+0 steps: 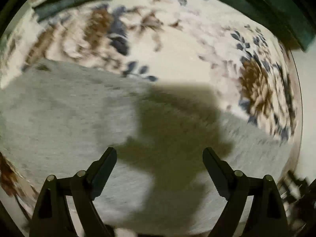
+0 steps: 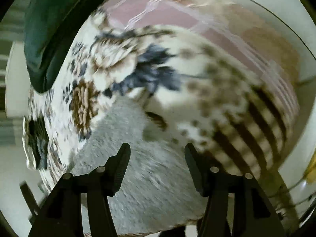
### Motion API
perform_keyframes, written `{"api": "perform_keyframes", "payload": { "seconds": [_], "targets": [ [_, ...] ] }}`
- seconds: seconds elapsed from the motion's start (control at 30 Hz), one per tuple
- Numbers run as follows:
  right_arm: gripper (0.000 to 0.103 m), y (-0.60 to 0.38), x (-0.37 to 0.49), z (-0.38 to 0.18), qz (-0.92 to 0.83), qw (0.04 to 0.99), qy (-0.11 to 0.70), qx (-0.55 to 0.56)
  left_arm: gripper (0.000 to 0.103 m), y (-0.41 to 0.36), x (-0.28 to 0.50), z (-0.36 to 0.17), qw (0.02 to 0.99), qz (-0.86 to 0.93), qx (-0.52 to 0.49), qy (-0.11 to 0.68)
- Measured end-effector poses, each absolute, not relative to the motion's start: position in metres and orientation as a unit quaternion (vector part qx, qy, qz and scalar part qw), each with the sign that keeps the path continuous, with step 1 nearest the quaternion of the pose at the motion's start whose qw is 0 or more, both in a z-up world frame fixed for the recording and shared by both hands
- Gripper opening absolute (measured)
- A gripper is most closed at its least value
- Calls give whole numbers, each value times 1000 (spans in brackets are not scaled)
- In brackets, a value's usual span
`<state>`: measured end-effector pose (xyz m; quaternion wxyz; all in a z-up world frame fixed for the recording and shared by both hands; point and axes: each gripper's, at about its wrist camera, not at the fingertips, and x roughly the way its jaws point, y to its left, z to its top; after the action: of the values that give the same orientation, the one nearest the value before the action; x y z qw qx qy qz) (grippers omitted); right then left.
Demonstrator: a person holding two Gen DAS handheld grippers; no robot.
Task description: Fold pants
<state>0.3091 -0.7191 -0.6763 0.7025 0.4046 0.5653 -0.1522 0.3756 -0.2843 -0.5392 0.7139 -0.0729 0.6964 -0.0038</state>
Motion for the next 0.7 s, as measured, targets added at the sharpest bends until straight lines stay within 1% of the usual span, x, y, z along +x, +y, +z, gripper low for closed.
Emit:
{"api": "perform_keyframes", "payload": {
  "seconds": [0.07,0.13,0.17,0.2,0.23,0.27,0.3,0.4,0.47,0.53,0.57,0.63,0.7],
  "targets": [
    [60,-709,333,-681,-144,706,590,365,88,-296,391,-563,687,-2,-94,720],
    [60,-701,350,-687,-138,709,601,342,75,-301,401,-588,668,13,-104,737],
    [60,-696,356,-691,-138,705,615,325,50,-302,403,-593,669,17,-102,736],
    [60,-692,361,-695,-136,702,626,312,28,-303,404,-596,676,25,-92,731],
    [53,-689,363,-698,-136,704,628,304,22,-304,405,-596,682,27,-84,726],
    [20,-686,365,-700,-141,711,625,289,10,-305,405,-592,689,27,-77,720],
    [8,-682,366,-700,-143,715,628,271,8,-306,404,-587,698,23,-74,712],
    [8,-678,364,-692,-161,735,609,251,7,-306,398,-566,720,9,-79,690],
    [8,-681,360,-683,-169,744,591,260,6,-301,396,-554,729,7,-92,679],
    [8,-685,355,-671,-179,754,572,270,3,-297,395,-542,737,6,-106,667],
    [8,-686,355,-665,-184,759,564,270,0,-297,397,-534,746,5,-111,656],
    [8,-689,357,-659,-187,762,558,271,0,-298,403,-525,758,3,-108,643],
    [8,-694,361,-664,-191,756,558,282,1,-300,418,-526,762,-2,-99,640]
  ]
}}
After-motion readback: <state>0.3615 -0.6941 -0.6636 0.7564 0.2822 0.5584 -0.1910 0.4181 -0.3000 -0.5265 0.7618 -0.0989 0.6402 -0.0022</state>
